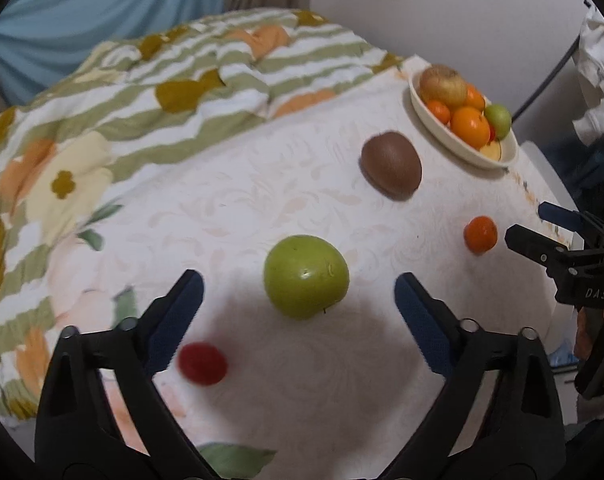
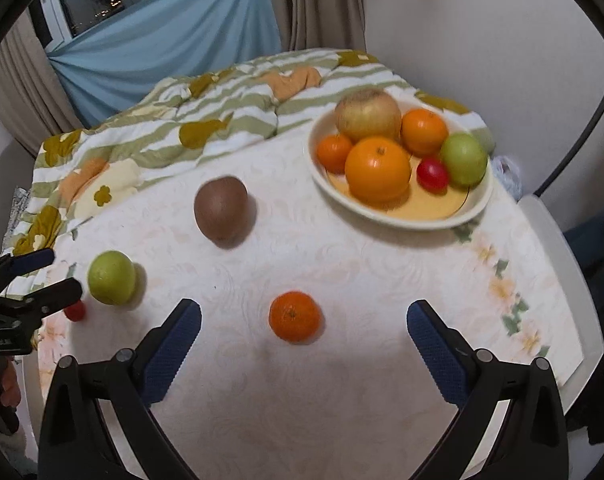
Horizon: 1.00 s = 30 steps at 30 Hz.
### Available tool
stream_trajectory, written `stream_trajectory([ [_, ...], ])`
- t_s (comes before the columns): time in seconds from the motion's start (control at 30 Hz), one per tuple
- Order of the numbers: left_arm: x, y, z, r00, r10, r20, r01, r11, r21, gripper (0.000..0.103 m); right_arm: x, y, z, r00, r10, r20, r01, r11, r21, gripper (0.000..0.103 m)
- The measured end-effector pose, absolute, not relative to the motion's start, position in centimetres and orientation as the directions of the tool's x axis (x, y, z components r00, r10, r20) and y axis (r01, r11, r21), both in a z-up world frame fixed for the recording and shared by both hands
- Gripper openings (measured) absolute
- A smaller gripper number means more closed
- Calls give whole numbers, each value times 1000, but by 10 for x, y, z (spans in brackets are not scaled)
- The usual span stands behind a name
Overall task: Organize fruits
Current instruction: 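Grasp the green apple with the left tool while the right tool grasps a tangerine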
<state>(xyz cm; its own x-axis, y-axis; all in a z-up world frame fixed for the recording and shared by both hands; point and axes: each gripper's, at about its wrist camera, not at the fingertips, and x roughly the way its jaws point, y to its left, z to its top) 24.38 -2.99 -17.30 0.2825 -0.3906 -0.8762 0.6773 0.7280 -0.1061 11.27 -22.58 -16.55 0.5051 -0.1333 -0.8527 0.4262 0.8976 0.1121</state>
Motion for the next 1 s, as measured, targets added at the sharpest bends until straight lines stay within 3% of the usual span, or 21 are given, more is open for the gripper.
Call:
stream_trajectory([
  [0.13,249,-41,-193,242,-383,-891,689,715,-121,88,116,-225,-177,498,-132,-857,443,888,121,102],
  [0.27,251,-47,-207,230,-368,-901,691,714,-115,85,119,-224,-187,481,-128,-867,448,886,117,97],
  [0.4,256,-48,-214,217,-361,-907,681,722,-124,64,123,-225,-198,457,-118,-882,450,885,115,89],
  [0.63,258,-47,-215,215,-363,-907,680,722,-128,63,129,-224,-208,435,-105,-894,443,890,111,72],
  [1.0,254,-35,-216,231,-353,-907,647,751,-128,63,133,-224,-208,437,-147,-888,445,893,71,54],
])
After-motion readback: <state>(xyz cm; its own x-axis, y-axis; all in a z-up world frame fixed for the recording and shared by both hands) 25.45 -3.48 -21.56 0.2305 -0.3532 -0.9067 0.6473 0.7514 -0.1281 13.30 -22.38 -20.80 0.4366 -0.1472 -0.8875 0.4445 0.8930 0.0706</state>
